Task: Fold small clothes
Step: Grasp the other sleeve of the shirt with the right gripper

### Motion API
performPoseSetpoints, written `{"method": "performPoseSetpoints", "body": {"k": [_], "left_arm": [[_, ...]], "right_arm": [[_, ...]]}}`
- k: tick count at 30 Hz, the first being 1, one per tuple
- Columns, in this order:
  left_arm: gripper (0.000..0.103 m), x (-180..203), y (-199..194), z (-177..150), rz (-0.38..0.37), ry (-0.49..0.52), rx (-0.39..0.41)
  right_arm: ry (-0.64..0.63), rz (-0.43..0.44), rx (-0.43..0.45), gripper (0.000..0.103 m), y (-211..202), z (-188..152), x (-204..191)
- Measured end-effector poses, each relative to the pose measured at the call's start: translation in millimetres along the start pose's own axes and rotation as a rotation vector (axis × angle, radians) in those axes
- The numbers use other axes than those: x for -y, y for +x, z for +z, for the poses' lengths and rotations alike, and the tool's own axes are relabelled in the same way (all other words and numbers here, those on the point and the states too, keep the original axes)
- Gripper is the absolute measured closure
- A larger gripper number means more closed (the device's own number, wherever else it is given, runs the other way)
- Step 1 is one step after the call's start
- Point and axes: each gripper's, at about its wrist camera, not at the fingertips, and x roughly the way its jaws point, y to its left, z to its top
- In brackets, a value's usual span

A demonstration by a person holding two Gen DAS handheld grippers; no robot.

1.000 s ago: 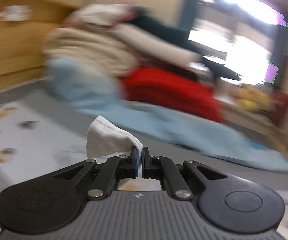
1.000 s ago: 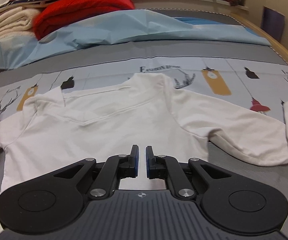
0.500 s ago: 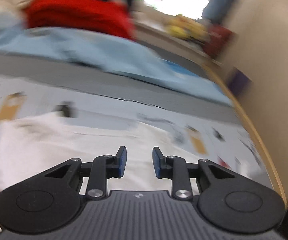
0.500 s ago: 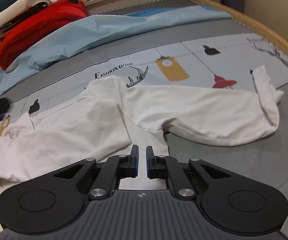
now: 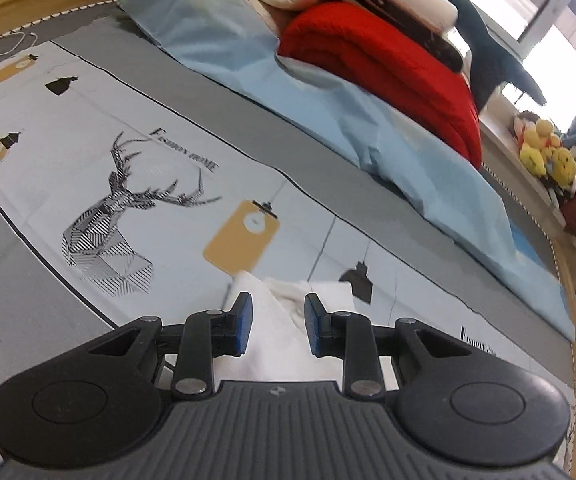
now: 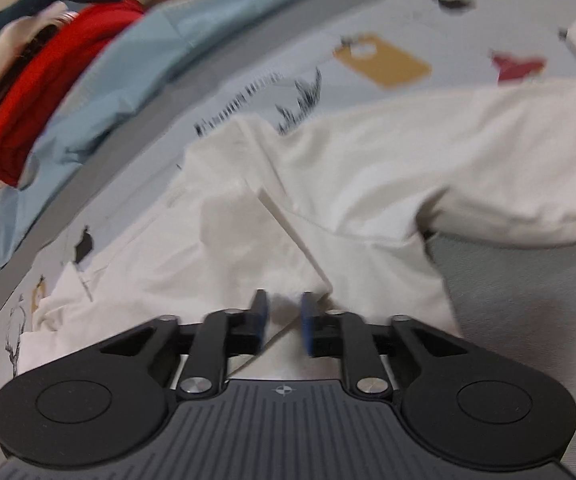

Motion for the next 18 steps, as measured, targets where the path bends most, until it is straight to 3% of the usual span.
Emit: {"method": "performPoseSetpoints", "body": {"k": [3, 5, 8, 11, 13, 15, 18], "left_arm": [[0.073, -6, 4, 8, 0.004, -0.018, 0.01], [0.073, -12, -8, 9, 0.011, -0.027, 0.019], [0.073, -16, -3, 12, 0.019, -0.028, 0.02], [0.073, -17, 4, 12, 0.021, -0.014, 0.009], [0.073, -17, 9, 9, 0.021, -0.003, -0.002], [0.073, -17, 16, 5, 0.023, 0.006, -0.014], [0.073, -17, 26, -3, 0.029, 0.007, -0.04]], "right_arm": [[0.011, -0.005, 0.028, 0.079, 5, 2, -7], [-0.056, -0.003, 0.081, 0.103, 0, 2, -20], [-0.147, 0.021, 0.198, 0.103, -28, 6, -40], [-0.179, 0.068, 0.41, 0.103, -82, 14, -44], [-0.171, 0.008, 0.473, 0.103, -97, 20, -34], [-0.105, -0.03, 0.404, 0.103, -86, 28, -10], [-0.04, 0.059, 0.227, 0.099, -56, 33, 11]]}}
